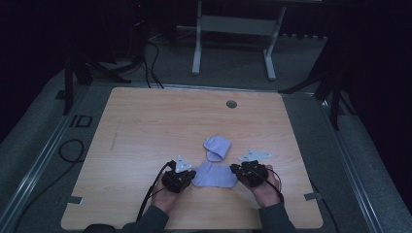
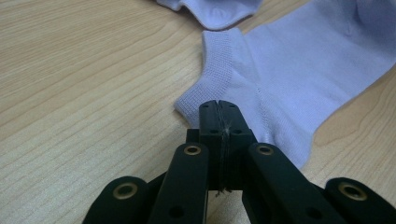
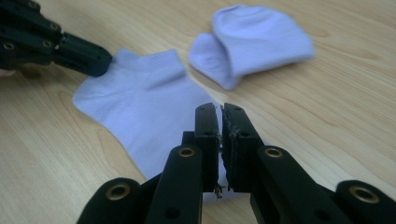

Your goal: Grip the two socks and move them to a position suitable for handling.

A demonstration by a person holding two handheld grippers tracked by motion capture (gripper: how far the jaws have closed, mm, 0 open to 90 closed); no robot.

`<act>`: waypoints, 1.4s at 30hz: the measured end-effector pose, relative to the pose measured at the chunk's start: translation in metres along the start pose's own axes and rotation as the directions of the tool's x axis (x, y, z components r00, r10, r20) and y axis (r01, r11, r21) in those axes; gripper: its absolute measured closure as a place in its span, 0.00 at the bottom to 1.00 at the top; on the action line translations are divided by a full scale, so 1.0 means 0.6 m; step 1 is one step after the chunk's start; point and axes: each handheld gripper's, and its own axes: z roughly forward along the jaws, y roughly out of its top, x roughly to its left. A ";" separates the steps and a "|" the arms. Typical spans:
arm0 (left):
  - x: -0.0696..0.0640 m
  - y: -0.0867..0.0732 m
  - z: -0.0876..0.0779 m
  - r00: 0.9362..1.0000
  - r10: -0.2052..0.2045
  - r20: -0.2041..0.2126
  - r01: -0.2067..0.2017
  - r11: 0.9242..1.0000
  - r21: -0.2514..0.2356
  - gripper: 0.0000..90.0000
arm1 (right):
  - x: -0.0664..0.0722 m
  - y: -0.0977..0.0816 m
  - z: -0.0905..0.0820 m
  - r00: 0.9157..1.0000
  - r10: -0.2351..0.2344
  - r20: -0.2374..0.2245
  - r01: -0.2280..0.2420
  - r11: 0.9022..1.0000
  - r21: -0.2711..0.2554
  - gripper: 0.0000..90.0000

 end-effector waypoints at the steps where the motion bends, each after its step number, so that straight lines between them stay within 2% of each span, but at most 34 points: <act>1: 0.000 0.000 0.000 1.000 -0.001 0.000 0.001 1.000 0.000 1.00 | 0.001 0.000 0.009 1.000 -0.010 0.003 0.010 1.000 0.019 0.94; 5: 0.001 0.000 0.000 1.000 -0.004 0.000 0.004 1.000 0.000 1.00 | -0.005 -0.010 0.018 1.000 -0.007 0.001 0.007 0.998 0.065 0.96; 9: 0.001 0.000 -0.001 1.000 -0.006 0.000 0.006 1.000 0.000 1.00 | -0.011 -0.037 0.009 1.000 0.000 0.012 -0.001 0.995 0.096 0.97; 15: 0.001 -0.001 -0.001 1.000 -0.010 0.001 0.010 1.000 0.000 1.00 | -0.023 -0.073 0.008 0.999 0.041 0.032 -0.044 0.990 0.132 0.98; 17: 0.002 -0.002 -0.002 1.000 -0.009 0.001 0.009 1.000 0.001 1.00 | -0.026 -0.075 0.007 0.998 0.054 0.027 -0.057 0.991 0.124 0.98; 21: 0.005 -0.003 -0.007 1.000 -0.015 0.000 0.015 1.000 0.011 1.00 | -0.024 -0.073 0.008 0.998 0.024 0.056 -0.031 0.991 0.133 0.99; 25: 0.007 -0.006 -0.010 1.000 -0.024 0.002 0.024 1.000 0.008 0.98 | -0.025 -0.070 0.010 0.998 0.027 0.056 -0.035 0.989 0.144 0.98; 28: 0.005 -0.008 -0.011 1.000 -0.009 0.015 0.009 1.000 -0.002 0.91 | -0.023 -0.060 0.011 0.998 0.019 0.052 -0.027 0.986 0.166 0.97; 33: 0.008 -0.005 -0.022 0.999 -0.006 0.033 0.007 0.999 -0.042 0.78 | -0.019 -0.023 -0.002 0.999 -0.001 0.045 -0.004 0.994 0.113 0.93; 35: 0.012 -0.002 -0.028 1.000 -0.005 0.024 0.007 0.998 -0.059 0.74 | -0.018 -0.003 -0.005 0.999 -0.016 0.035 0.012 0.996 0.093 0.91; 38: 0.025 -0.001 -0.036 1.000 -0.027 0.007 0.028 0.997 -0.069 0.72 | -0.017 0.026 0.001 0.999 -0.035 0.025 0.033 0.996 0.079 0.90; 42: 0.047 -0.001 -0.042 0.997 -0.071 -0.031 0.069 0.995 -0.067 0.71 | -0.015 0.064 0.025 0.998 -0.057 0.025 0.055 0.995 0.083 0.89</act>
